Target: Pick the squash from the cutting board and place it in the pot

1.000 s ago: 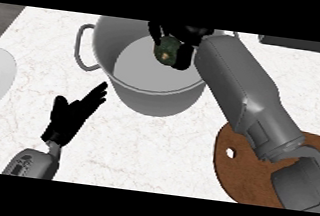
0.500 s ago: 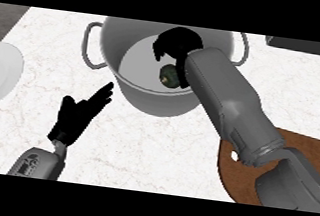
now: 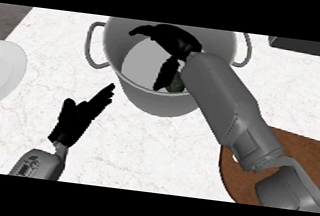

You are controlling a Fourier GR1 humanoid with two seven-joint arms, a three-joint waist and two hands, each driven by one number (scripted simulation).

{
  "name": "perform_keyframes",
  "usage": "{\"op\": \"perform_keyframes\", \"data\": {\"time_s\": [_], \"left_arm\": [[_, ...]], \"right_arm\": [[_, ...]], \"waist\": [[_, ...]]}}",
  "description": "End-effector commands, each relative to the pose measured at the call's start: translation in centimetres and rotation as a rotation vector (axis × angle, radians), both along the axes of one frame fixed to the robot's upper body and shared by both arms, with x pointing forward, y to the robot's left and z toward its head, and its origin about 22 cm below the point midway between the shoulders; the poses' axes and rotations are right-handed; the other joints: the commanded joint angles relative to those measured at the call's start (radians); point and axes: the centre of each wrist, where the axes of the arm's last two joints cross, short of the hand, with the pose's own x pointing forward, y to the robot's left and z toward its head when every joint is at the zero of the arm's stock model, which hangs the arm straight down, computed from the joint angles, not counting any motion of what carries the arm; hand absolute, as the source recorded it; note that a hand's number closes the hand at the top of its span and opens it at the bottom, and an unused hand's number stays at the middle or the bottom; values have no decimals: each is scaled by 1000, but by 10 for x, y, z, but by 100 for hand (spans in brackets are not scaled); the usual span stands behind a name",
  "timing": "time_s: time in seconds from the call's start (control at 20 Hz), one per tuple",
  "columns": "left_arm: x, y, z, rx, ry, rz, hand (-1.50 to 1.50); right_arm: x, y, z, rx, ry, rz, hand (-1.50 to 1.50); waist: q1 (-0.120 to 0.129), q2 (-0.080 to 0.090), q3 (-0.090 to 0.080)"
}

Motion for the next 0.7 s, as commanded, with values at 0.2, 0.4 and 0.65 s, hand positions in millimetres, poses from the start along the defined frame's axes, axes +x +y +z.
{"op": "perform_keyframes", "data": {"time_s": [0.2, 0.4, 0.65], "left_arm": [[-1, 8, -5, -10, 9, 27, 0], [-5, 15, -6, -13, 9, 37, 0], [-1, 7, 0, -3, -7, 24, 0]], "right_arm": [[11, -5, 34, 498, 107, -222, -150], [23, -34, 49, 642, 89, -281, -150], [35, -94, 42, 762, 103, -289, -150]], "waist": [[-19, -1, -1], [-37, -1, -1], [-31, 7, -1]]}}
